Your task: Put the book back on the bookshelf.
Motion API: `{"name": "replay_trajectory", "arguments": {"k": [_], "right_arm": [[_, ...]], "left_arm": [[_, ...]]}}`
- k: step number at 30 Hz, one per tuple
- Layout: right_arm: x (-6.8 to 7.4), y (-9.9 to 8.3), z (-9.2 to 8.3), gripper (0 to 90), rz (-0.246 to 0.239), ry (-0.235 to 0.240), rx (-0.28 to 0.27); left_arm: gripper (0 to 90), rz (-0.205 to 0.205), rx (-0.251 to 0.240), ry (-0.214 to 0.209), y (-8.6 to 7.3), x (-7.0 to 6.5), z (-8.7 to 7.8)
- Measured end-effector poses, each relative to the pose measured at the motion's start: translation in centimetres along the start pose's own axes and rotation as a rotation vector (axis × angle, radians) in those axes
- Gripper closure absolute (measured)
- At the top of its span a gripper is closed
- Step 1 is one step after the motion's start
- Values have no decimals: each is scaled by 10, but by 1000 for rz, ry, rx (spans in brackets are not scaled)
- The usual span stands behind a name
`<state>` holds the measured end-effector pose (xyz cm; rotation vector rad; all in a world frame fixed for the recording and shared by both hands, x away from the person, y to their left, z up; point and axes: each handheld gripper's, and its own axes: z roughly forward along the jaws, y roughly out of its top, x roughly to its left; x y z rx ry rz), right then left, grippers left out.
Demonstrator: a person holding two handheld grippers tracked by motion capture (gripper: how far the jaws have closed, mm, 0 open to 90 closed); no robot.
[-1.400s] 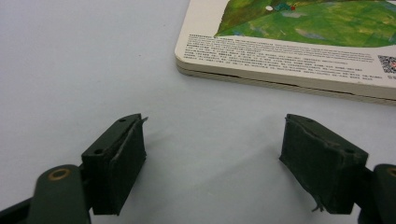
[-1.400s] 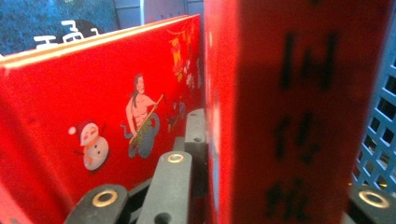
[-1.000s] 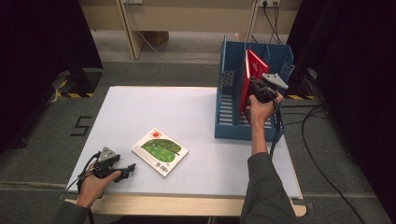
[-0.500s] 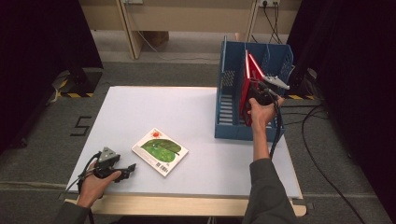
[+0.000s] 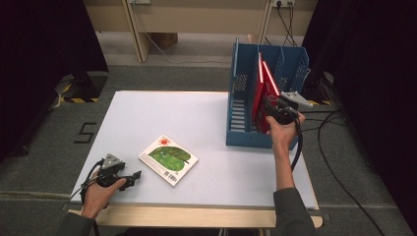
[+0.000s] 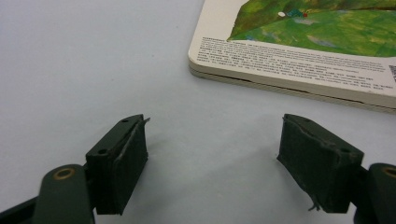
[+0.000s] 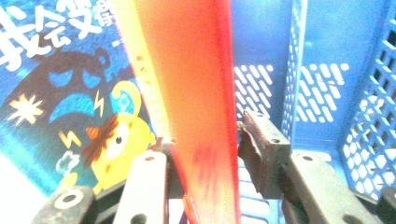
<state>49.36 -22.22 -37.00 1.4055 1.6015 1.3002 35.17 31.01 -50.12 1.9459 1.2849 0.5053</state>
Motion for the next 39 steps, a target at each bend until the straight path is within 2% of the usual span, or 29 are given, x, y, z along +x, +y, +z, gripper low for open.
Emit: {"name": "replay_trajectory", "arguments": {"k": [6, 7, 10, 13, 16, 24, 31, 33, 37, 39], "right_arm": [[3, -17, -22, 644, -61, 16, 3], [2, -20, -25, 656, -60, 19, 3], [-1, -27, -32, 717, -99, 24, 14], [-7, -32, -34, 766, -82, 43, 1], [-6, -32, -31, 771, -98, 41, -5], [12, -27, -10, 744, -84, 63, 2], [16, -22, 5, 738, -80, 38, 8], [16, -21, 6, 730, -82, 36, 9], [15, -21, -1, 723, -129, 27, -10], [14, -21, -6, 722, -128, 32, -17]], "left_arm": [[227, -9, 1, 2, 0, 1, 0], [227, -12, 0, 1, -1, 2, 0], [227, -11, 1, 2, -1, 2, 0], [224, -7, 1, 8, 0, 2, 0], [222, -7, 1, 7, 0, 1, 1], [222, -8, 0, 4, -1, 2, 1], [221, -3, 1, 8, -1, 1, 1], [221, -2, 0, 8, -1, 1, 1], [221, -3, 1, 6, -1, 1, 1], [221, -3, -1, 8, -1, 1, 1]]}}
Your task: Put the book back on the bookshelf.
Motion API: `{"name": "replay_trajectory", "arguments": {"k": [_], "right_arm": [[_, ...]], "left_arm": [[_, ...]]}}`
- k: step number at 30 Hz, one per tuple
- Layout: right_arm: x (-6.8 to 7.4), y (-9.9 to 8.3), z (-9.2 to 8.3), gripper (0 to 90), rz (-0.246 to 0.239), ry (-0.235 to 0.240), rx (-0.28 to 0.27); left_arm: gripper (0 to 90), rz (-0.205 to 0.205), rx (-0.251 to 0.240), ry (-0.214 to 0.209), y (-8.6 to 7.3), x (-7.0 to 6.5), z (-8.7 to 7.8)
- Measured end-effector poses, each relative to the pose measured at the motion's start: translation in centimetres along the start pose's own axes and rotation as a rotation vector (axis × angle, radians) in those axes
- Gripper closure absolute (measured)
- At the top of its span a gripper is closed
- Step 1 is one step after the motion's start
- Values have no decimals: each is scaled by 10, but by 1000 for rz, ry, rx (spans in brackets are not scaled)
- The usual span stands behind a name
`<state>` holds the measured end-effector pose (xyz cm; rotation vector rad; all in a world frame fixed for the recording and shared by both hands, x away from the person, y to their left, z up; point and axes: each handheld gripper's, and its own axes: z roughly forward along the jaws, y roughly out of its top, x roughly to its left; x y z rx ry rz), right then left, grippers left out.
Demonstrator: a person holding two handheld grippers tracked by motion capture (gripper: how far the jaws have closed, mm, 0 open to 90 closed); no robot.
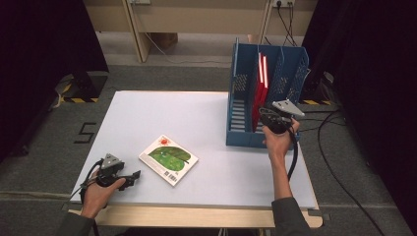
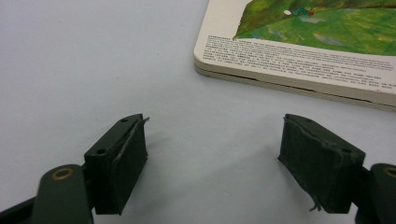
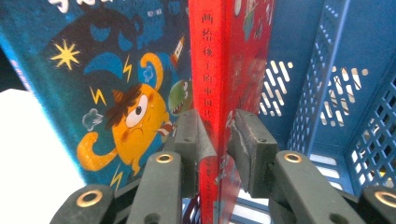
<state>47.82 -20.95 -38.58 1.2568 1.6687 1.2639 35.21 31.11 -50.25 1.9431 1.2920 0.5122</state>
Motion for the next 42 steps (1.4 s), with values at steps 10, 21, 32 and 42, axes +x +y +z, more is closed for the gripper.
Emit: {"name": "replay_trajectory", "arguments": {"k": [10, 21, 32, 42], "right_arm": [[-8, -6, -4, 795, 3, 49, -4], [-2, 1, 8, 807, -32, 18, 15], [-5, 4, 16, 805, -15, 24, 23], [-2, 0, 8, 595, 0, 25, 25]], "left_arm": [[220, 1, 3, 1, 0, 0, 0], [220, 4, 4, 1, 0, 0, 0], [218, 9, 5, 2, 0, 0, 0], [219, 6, 2, 0, 0, 0, 0]]}}
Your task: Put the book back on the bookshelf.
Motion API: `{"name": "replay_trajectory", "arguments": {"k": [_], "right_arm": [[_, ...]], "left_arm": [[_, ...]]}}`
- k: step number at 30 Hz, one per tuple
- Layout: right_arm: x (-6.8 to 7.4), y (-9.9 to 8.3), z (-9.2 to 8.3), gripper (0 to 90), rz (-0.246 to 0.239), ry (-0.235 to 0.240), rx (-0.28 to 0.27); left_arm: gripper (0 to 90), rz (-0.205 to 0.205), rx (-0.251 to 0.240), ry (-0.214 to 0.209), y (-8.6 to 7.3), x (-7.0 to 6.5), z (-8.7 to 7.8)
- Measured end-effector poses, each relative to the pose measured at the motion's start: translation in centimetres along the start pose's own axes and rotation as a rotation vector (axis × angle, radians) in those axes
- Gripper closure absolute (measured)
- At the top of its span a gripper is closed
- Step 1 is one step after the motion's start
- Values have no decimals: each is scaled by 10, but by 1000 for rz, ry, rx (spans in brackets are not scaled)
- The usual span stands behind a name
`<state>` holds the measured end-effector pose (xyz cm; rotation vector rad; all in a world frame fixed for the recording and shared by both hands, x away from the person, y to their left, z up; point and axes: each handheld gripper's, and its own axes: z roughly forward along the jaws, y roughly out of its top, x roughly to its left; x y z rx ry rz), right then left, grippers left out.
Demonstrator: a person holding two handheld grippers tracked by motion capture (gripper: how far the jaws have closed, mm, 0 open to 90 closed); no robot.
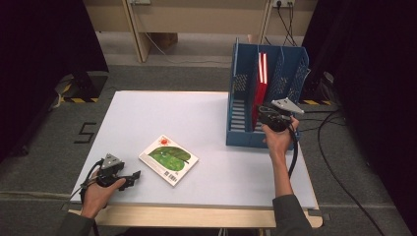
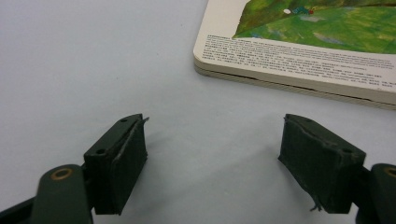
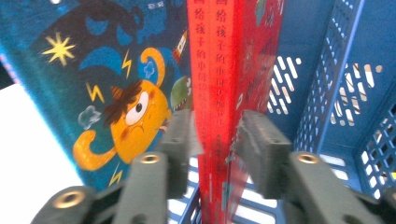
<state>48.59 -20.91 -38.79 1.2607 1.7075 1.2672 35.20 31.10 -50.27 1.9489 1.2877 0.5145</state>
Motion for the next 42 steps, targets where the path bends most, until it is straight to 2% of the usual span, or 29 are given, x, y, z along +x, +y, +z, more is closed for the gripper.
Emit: {"name": "replay_trajectory", "arguments": {"k": [3, 11, 17, 22, 26, 28, 32, 36, 39, 42], "right_arm": [[4, -3, -9, 510, 16, 33, 4], [16, -11, -31, 222, -2, 66, 21], [34, -22, -44, 197, 3, 116, 27], [52, -36, -47, 203, -30, 159, 81], [64, -45, -46, 207, -13, 198, 99], [68, -49, -45, 209, -22, 202, 109], [75, -54, -41, 216, 0, 230, 127], [82, -58, -37, 216, -9, 241, 148], [88, -61, -35, 222, -18, 254, 153], [95, -64, -32, 224, -22, 268, 167]], "left_arm": [[219, 3, 1, -1, 0, 0, 0], [214, 1, 1, 0, 0, 0, 0], [204, 0, 5, -2, 0, -1, 0], [196, -2, 4, -6, 1, -1, -1], [195, -8, -5, -8, 1, -2, 0], [195, -6, -9, -21, 1, -3, -1], [196, -6, -21, -38, 2, -6, -2], [196, -19, -18, -53, 2, -7, -2], [201, -41, -24, -95, 2, -13, -1], [205, -19, -25, -114, 3, -19, 1]]}}
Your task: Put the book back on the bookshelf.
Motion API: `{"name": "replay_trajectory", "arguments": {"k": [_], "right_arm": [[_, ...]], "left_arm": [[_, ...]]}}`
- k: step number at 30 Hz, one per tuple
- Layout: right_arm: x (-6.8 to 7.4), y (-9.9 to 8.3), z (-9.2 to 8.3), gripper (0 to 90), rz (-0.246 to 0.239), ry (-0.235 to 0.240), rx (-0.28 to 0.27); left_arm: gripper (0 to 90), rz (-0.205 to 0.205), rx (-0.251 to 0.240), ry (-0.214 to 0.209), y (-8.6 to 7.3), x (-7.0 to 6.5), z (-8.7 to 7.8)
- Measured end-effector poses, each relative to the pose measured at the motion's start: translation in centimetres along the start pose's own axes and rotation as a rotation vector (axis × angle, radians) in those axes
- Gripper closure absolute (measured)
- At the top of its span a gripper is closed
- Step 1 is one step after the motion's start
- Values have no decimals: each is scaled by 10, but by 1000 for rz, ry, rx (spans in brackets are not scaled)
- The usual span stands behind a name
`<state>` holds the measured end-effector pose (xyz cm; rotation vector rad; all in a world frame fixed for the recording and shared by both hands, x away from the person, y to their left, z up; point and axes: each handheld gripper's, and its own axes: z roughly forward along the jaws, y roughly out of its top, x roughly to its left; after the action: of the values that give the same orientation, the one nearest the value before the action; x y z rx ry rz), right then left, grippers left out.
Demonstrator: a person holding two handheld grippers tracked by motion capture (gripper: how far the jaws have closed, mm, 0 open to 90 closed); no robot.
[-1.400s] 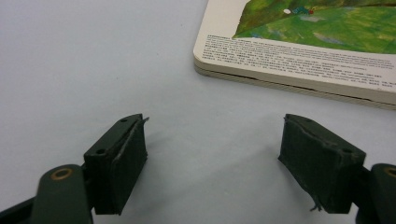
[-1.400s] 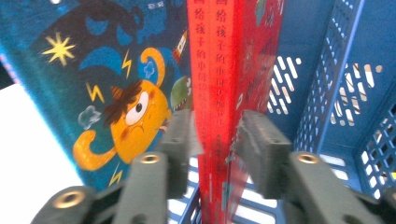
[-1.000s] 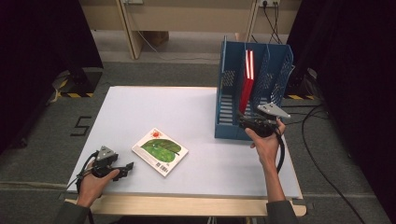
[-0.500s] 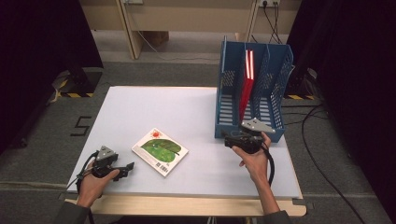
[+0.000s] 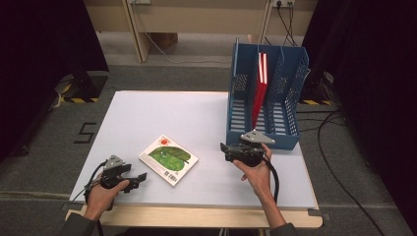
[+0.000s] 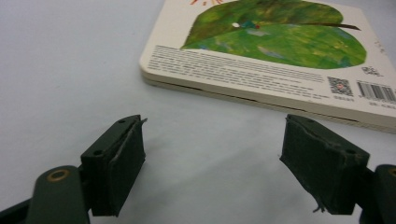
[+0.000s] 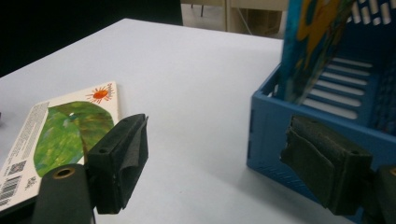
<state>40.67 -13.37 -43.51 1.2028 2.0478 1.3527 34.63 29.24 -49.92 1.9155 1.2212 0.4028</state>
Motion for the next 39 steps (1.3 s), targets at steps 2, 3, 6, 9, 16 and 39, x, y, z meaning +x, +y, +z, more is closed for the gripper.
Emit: {"name": "replay_trajectory", "arguments": {"k": [2, 3, 6, 9, 16, 39], "right_arm": [[3, -2, 4, 226, -1, 6, 8], [5, -2, 6, 226, -2, 8, 12], [12, -5, 13, 229, -4, 29, 30], [19, -6, 21, 233, -8, 49, 46], [31, -8, 36, 256, -2, 94, 72], [69, -14, 82, 295, -32, 198, 193]], "left_arm": [[205, 5, 0, -6, 1, -3, 1], [204, 7, 1, -9, 1, -4, 2], [205, 13, 5, -17, 1, -8, 3], [209, 6, -2, -38, 3, -12, 5], [234, 28, 14, -72, 3, -23, 10], [207, 7, 3, -130, 9, -39, 24]]}}
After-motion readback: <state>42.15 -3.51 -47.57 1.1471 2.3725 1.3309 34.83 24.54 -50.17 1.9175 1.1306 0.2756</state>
